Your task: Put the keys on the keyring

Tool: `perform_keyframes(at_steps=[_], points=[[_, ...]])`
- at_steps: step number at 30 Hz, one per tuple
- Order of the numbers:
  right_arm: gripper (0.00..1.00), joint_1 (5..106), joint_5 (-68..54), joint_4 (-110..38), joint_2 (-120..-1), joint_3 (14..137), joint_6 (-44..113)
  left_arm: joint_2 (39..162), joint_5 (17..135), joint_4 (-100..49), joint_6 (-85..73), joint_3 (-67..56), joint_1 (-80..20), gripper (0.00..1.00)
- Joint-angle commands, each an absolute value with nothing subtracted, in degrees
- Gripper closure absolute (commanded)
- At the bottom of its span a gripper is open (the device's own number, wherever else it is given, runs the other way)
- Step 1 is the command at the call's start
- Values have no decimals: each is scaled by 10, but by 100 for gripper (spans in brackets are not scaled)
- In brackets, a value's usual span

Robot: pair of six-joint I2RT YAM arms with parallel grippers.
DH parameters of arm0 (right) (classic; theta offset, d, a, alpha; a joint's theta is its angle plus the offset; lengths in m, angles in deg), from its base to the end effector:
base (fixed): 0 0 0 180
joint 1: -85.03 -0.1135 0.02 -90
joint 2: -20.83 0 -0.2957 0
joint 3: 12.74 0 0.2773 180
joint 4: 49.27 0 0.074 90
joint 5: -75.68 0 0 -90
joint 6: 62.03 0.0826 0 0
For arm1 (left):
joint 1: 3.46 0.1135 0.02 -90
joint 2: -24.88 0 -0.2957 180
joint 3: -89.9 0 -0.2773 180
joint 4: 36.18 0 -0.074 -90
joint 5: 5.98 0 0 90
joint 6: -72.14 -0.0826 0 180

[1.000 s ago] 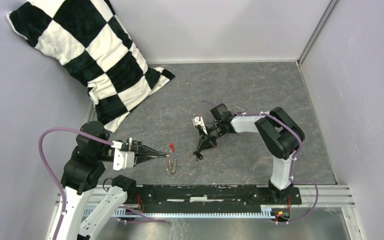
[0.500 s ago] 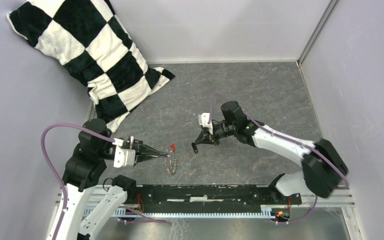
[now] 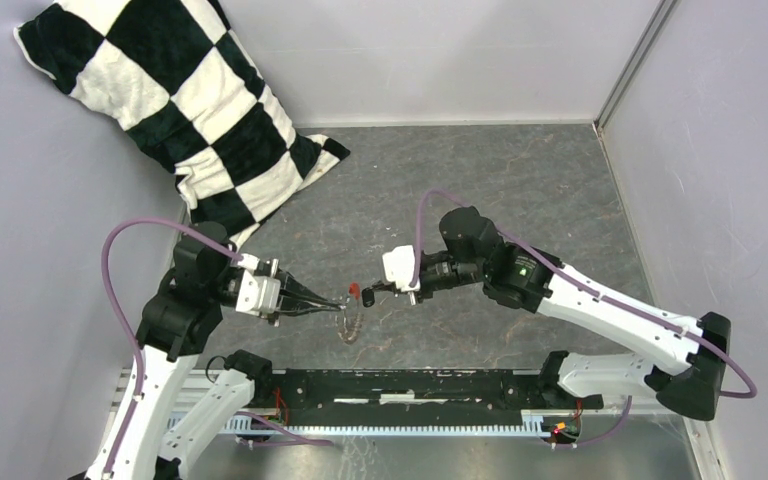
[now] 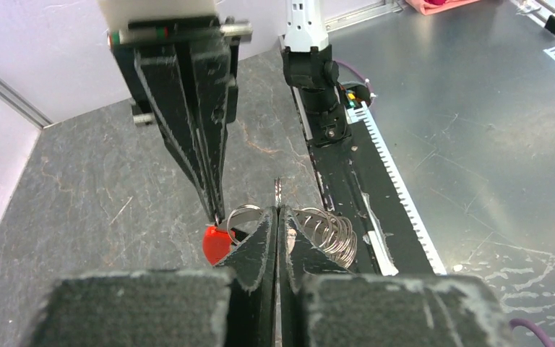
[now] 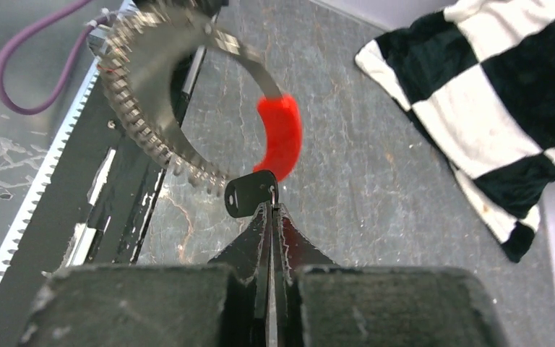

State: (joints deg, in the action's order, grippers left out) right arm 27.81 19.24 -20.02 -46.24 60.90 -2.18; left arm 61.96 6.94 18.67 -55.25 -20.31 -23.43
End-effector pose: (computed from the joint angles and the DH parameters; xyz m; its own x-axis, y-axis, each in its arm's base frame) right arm 0.1306 0.2871 0.3625 0.3101 -0.2915 -0.9049 -0.9495 -0.1435 -0.2791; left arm 0.0694 -0.1109 0.4068 0.2802 0.0426 -0.9590 0.9499 -0.1562 0.2706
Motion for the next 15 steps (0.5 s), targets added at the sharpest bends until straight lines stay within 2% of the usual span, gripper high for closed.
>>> perform_keyframes(at_steps=[1, 8, 15], points=[[99, 234, 125, -108, -463, 703, -53, 615, 52, 180, -515, -201, -234, 98], [99, 149, -9, 8, -492, 781, -113, 613, 61, 181, -511, -211, -234, 98], [100, 144, -47, -53, -451, 745, -45, 607, 99, 182, -516, -219, -234, 98]])
